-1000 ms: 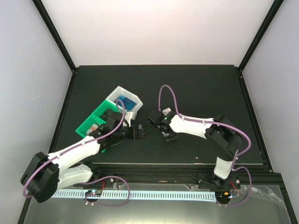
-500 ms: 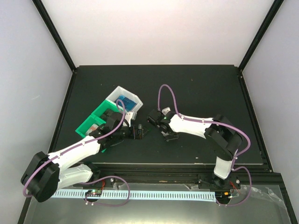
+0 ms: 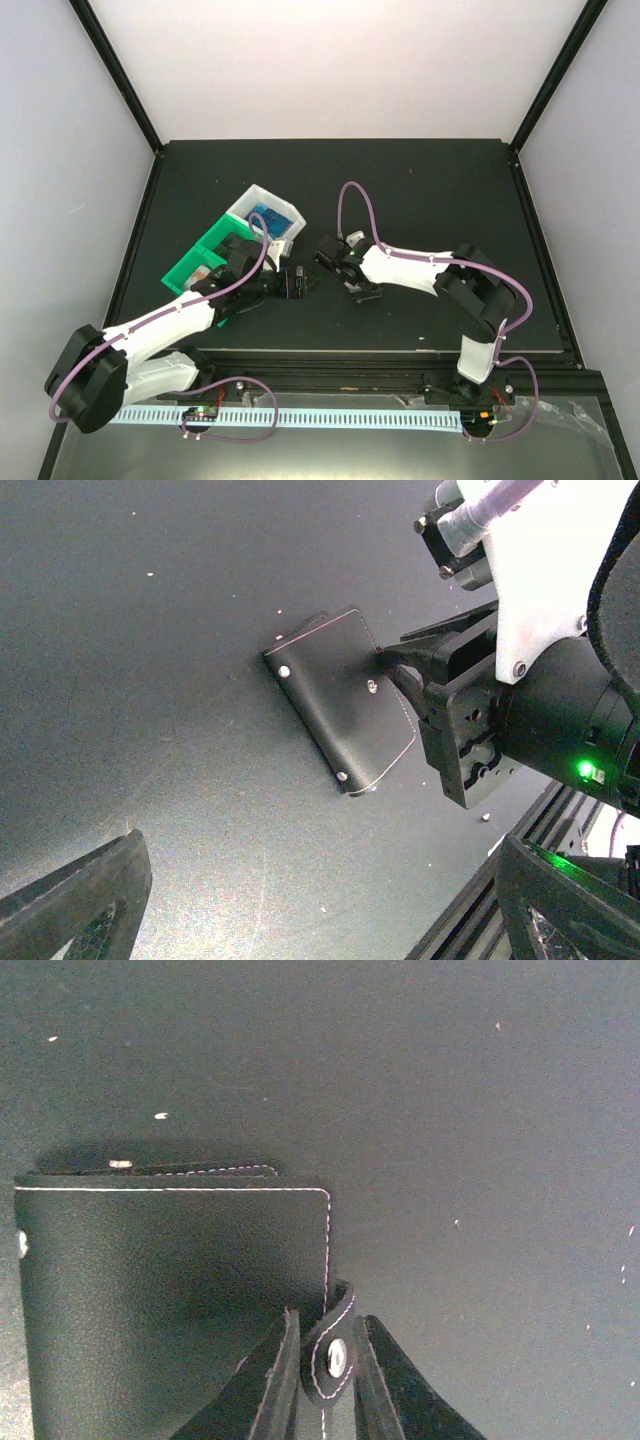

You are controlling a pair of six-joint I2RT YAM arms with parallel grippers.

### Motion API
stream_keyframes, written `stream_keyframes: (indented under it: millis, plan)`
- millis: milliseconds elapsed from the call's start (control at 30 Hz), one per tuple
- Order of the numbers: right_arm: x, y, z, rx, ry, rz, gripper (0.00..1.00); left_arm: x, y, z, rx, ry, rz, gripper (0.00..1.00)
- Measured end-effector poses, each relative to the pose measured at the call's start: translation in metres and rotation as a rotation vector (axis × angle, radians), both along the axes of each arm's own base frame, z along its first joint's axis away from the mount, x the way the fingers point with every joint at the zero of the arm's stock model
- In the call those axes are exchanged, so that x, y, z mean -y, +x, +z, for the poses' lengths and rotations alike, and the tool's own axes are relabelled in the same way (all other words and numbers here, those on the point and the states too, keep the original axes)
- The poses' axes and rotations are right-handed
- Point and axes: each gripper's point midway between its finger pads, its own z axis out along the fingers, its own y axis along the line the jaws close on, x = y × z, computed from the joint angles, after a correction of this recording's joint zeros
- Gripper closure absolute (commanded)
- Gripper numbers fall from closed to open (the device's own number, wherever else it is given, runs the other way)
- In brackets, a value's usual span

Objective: Put the credit cards into the card holder
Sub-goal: Close the card holder at the center of the board.

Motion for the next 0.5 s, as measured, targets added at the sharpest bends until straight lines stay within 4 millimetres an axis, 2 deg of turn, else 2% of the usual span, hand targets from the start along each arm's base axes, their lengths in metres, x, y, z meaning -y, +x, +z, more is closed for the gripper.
stream_keyframes:
  millis: [300,500]
  plan:
    - [0.0004,0.0001,0.0002,0.002,-0.001,-0.003,0.97,0.0,0.0,0.0,0.0,0.0,0.0,0.04]
    - [0.0023,0.0004,0.001,0.008,-0.007,-0.01,0.99,-0.0004,0.0006,-0.0028,-0.009,0.006,0.006,0.01]
